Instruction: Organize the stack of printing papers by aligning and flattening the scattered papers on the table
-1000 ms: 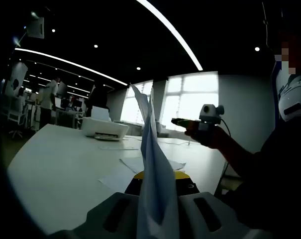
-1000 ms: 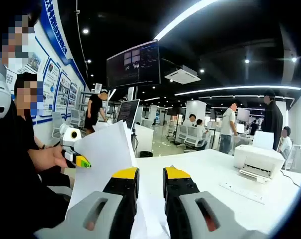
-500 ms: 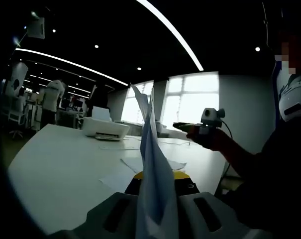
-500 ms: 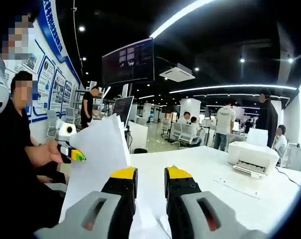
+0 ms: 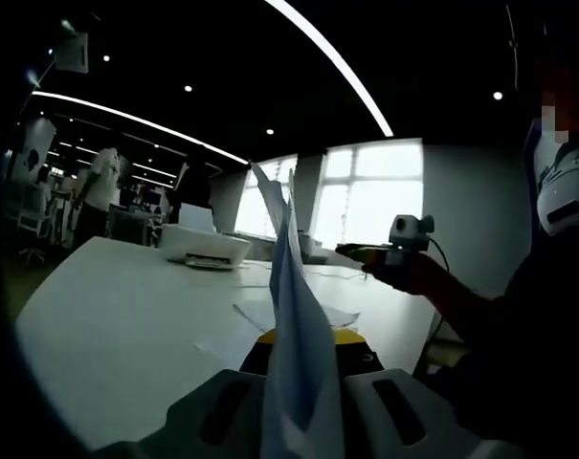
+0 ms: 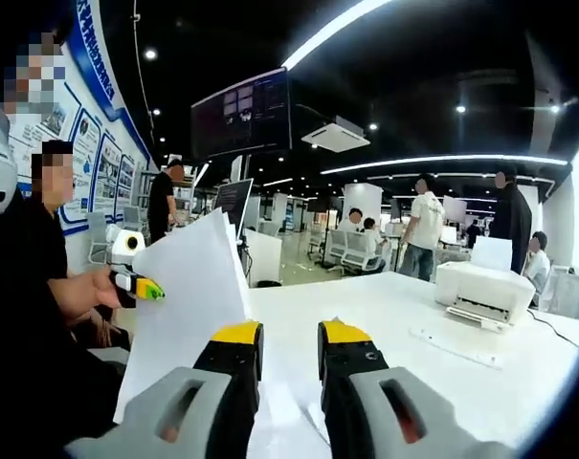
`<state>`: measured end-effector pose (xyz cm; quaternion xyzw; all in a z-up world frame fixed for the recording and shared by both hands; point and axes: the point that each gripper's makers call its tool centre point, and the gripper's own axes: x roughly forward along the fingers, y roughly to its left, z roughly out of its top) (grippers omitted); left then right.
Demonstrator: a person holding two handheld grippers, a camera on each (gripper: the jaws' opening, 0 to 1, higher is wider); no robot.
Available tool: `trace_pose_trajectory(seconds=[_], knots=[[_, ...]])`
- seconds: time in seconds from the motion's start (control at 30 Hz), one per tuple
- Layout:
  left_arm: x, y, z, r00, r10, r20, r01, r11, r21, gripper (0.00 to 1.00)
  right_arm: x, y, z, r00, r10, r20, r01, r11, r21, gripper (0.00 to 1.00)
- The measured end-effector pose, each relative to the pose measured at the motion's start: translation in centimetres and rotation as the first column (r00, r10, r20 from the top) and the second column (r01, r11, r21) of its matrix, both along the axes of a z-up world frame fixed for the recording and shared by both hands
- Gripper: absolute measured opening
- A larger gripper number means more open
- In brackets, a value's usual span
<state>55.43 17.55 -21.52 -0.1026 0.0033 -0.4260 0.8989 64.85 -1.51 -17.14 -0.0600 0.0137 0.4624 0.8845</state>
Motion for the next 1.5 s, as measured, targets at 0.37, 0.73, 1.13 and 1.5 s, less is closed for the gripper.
trace_pose_trajectory(seconds=[0.37,0.73,1.13,1.5], knots=[[0.1,0.4,0.1,1.0,0.007,0.002,-0.007,1.0,-0.002,0.06,-0.5,0.1,-0.8,1.0,0.008,-0.018,-0.008,1.0,-0.01,0.19],[0.0,0.2,0.2,1.0,0.005,0.028,-0.005,1.0,0.021,0.06,-0.7,-0.2,-1.4,0.999,0.004,-0.032,-0.004,1.0,-0.019,0.19],[0.2,1.1,0.8,1.0,0.027,0.006,-0.027,0.998,-0.053,0.06,-0.9,-0.8,-2.0,0.999,-0.01,-0.047,0.009,1.0,-0.021,0.19],[0.0,0.9,0.7,1.0,0.025,-0.006,-0.026,0.998,-0.057,0.06,-1.3,-0.9,-2.9,0.997,-0.021,-0.068,0.02,0.999,-0.025,0.19]])
